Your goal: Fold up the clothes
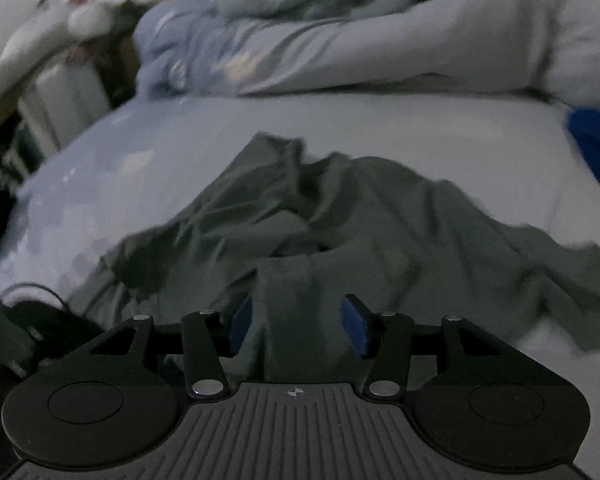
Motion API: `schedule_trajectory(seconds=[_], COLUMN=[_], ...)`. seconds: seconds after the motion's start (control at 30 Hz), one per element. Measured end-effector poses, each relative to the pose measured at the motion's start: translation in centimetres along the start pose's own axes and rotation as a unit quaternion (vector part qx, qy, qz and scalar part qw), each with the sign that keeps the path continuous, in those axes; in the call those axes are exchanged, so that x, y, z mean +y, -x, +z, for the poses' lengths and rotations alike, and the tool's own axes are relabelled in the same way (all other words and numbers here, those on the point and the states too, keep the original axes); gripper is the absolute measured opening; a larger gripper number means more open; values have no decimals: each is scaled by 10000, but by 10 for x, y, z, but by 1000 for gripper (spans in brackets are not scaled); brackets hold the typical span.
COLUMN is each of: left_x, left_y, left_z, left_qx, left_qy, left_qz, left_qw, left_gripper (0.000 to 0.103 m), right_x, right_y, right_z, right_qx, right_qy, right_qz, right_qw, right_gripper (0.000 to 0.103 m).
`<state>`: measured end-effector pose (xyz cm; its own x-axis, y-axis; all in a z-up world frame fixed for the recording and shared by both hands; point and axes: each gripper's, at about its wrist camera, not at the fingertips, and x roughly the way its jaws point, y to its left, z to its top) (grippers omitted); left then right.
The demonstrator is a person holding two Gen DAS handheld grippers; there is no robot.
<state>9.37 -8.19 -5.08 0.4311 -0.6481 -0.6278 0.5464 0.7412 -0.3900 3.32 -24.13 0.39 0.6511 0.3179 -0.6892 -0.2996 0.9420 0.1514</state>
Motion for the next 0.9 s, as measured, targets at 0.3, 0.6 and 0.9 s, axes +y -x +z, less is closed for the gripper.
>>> schedule_trajectory(seconds=[0.3,0.6,0.9], left_x=[44,33,44], left_y=[1,-65,-86], left_z=[48,56,66], left_qx=[-372,83,29], left_qy=[1488,1822,2148], left_qz=[-527,-553,-65], left_qw=[9868,9817,9766], left_gripper=[80,80,46], right_x=[13,7,-24], right_y=[-27,-1,27], right_z=[-23,-41,-38], right_qx=[162,63,-102], right_qy=[342,203,-628], right_qz=[-223,25,240], right_qw=[9990,9998,9977], right_gripper=[15,13,16])
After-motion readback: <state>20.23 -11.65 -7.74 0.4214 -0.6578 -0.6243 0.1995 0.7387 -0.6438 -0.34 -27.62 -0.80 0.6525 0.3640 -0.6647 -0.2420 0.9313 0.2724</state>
